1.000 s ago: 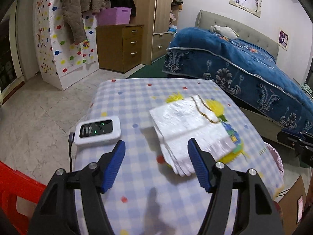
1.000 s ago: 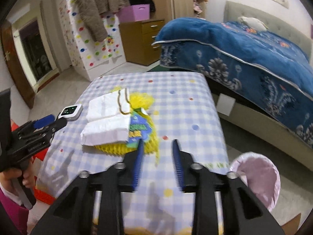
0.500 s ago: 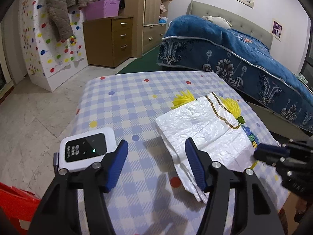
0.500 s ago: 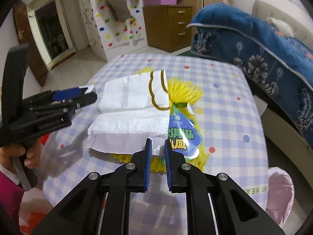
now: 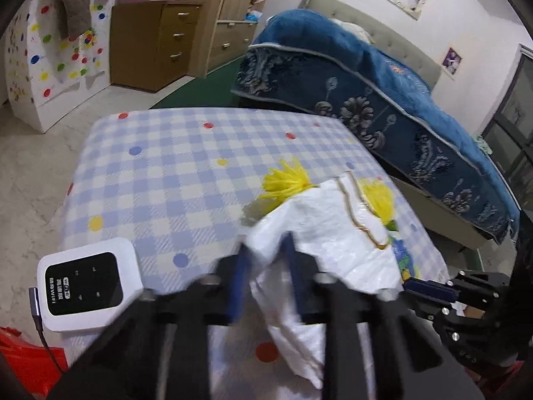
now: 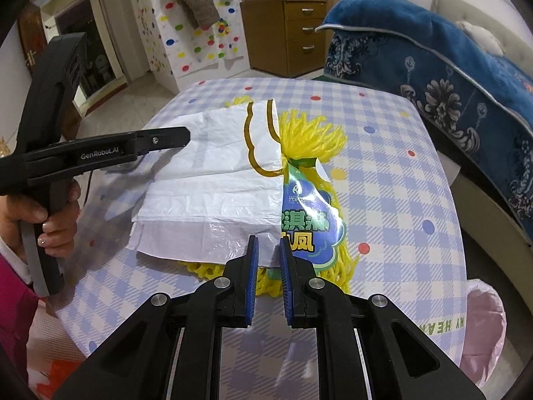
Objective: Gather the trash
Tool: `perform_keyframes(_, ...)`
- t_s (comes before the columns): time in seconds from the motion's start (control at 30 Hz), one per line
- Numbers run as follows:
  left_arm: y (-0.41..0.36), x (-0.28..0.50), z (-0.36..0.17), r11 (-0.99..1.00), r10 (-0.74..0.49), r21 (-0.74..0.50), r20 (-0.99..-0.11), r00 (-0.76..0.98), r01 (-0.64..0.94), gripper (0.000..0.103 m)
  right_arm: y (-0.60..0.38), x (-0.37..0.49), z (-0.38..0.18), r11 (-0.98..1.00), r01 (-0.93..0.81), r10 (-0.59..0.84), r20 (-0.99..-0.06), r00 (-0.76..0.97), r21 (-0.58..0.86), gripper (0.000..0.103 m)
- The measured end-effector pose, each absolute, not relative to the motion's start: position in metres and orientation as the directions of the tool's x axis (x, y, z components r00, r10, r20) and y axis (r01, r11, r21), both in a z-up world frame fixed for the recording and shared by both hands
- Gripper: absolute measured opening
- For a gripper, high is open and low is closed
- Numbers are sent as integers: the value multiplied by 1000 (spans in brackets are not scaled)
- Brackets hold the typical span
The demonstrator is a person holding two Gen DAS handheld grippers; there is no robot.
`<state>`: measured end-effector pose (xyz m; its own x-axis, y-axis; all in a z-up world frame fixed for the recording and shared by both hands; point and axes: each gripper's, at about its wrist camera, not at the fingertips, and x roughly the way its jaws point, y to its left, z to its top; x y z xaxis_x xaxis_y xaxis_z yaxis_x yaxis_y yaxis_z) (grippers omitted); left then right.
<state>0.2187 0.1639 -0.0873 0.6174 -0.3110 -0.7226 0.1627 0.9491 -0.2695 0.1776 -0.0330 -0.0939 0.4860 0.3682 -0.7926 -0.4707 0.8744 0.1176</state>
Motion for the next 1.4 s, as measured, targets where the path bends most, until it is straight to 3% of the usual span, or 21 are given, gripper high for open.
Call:
perform_keyframes(0.07,158,206,-78,956,-290,-235,-703,649,173,3,-37,174,-88,875,-469,374,-783,498,120,13)
perform_keyframes(0.3,137,146,-45,986,-165,-98,-637,753,133,3,-62,147,-61,888,-444,380,-742,553,124,13)
perform_keyframes(0.6,120,53,-56,996,77,82,-607,791,-35,3,-99,110,-52,904,-403,370,-732,573,142,13)
perform_keyframes(0.8,94,34,-58,991,-68,50,-616,784,125,3,-115,91,-49,908,-388,375,-721,583,158,13)
perform_keyframes(0.9,73,32,-66,970,-170,18,-663,729,243,19,-125,84,-45,911,-380,374,-714,592,162,15)
perform_keyframes(0.97,66,30,-71,963,-196,4,-680,707,271,44,-132,79,-43,915,-369,369,-711,598,165,15)
perform_keyframes(1.17,64,26,-70,951,-280,-99,-682,676,294,45,-154,71,-43,926,-329,358,-707,610,185,15)
perform_keyframes(1.4,63,38,-88,989,-130,-56,-762,634,136,45,-163,68,-45,927,-317,363,-702,613,203,15)
